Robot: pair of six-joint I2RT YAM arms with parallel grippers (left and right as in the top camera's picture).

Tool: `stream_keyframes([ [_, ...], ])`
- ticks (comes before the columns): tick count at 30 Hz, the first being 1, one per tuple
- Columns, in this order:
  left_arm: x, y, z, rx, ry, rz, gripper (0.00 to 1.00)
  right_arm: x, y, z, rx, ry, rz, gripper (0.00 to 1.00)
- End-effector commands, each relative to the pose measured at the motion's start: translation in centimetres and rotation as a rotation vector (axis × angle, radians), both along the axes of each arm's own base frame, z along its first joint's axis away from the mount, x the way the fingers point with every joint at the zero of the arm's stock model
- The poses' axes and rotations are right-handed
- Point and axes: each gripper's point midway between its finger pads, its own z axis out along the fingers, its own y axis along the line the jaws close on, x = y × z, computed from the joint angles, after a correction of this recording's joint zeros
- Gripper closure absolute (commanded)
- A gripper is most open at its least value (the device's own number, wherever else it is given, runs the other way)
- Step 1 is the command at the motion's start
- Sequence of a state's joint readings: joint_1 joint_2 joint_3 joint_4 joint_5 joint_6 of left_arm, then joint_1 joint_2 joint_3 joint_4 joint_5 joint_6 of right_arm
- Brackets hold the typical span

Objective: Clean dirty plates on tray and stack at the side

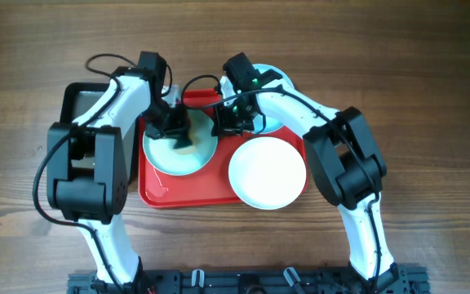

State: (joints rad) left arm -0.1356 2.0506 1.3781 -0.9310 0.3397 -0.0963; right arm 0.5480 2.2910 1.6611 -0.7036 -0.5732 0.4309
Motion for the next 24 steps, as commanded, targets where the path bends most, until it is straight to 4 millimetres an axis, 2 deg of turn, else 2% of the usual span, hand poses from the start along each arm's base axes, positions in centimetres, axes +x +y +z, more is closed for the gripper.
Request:
stream_keyframes([
  [1, -2.4, -5.0, -1.4, -0.27, 0.046, -0.156, 0.96, 0.2, -0.2, -0.9, -0.007, 0.002, -0.001, 0.96],
  [5, 0.3, -4.5, -2.1, -0.219, -0.036, -0.08, 0.96, 0.2, -0.2, -0.9, -0.007, 0.003, -0.001, 0.96],
  [7, 2.3, -2.3, -3.2, -0.065, -0.072, 0.046, 0.96, 0.2, -0.2, -0.9, -0.007, 0.003, -0.001, 0.96],
  [10, 4.1, 3.0, -4.4, 0.246, -0.126, 0.251, 0.96, 0.2, -0.2, -0.9, -0.007, 0.003, -0.001, 0.96],
  [12, 4.4, 5.2, -4.4, 0.373, -0.149, 0.313, 0.96, 0.2, -0.2, -0.9, -0.007, 0.002, -0.001, 0.96],
  [14, 4.1, 6.0, -4.1, 0.417, -0.144, 0.317, 0.96, 0.2, -0.2, -0.9, -0.008, 0.002, -0.002, 0.96],
  [17, 3.8, 6.1, -2.7, 0.421, -0.125, 0.321, 0.96, 0.3, -0.3, -1.0, -0.016, -0.001, -0.006, 0.96],
  [19, 4.1, 6.2, -1.0, 0.418, -0.129, 0.337, 0.96, 0.3, -0.4, -1.0, -0.019, -0.002, -0.007, 0.96],
  [24, 5.7, 6.8, 5.3, 0.39, -0.204, 0.374, 0.96, 0.3, -0.6, -1.2, -0.037, -0.003, -0.012, 0.96],
])
